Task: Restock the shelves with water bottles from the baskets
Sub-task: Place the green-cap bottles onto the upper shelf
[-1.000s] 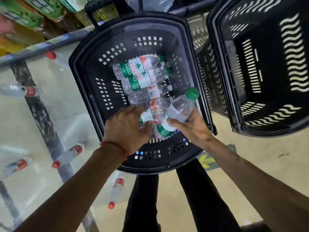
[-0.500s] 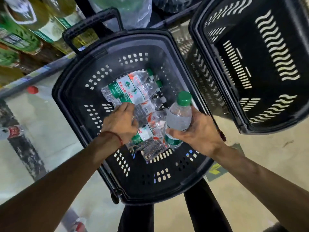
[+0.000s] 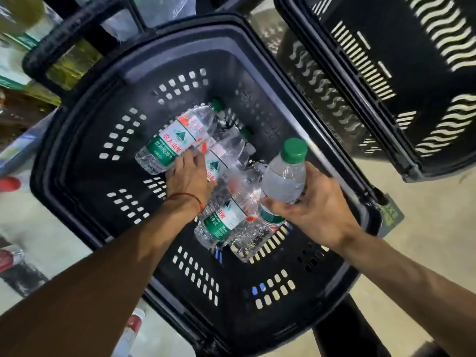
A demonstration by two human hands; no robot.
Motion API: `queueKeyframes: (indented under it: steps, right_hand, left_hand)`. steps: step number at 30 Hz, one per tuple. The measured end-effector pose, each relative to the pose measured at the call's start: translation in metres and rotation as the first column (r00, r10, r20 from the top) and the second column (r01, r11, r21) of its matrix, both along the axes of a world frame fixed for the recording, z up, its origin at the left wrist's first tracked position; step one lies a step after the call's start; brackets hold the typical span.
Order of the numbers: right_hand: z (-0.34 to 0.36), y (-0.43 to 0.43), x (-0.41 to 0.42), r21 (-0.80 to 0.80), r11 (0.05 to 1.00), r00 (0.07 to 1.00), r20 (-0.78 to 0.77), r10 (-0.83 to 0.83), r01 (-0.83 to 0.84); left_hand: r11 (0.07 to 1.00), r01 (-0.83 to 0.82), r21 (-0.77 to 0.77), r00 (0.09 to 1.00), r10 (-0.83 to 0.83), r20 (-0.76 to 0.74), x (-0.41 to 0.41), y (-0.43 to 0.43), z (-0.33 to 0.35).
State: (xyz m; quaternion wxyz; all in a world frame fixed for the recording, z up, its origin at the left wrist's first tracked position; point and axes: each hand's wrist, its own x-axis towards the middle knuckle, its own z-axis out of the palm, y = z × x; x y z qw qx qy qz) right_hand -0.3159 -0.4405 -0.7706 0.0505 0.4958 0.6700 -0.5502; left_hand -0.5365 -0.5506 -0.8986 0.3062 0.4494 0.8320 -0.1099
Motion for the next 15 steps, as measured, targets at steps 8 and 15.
queueKeyframes:
  steps: [8, 15]
  right_hand:
    - [0.006, -0.002, 0.003, -0.123, 0.987, 0.993, -0.051, -0.108, 0.101]
    - [0.019, -0.001, -0.003, 0.019, 1.000, 0.997, -0.077, 0.023, -0.021]
  left_hand:
    - [0.987, -0.159, 0.034, 0.974, 0.151, 0.170, 0.000, 0.018, -0.013]
    - [0.942, -0.335, 0.024, 0.903, 0.313, 0.293, -0.001, -0.006, 0.024]
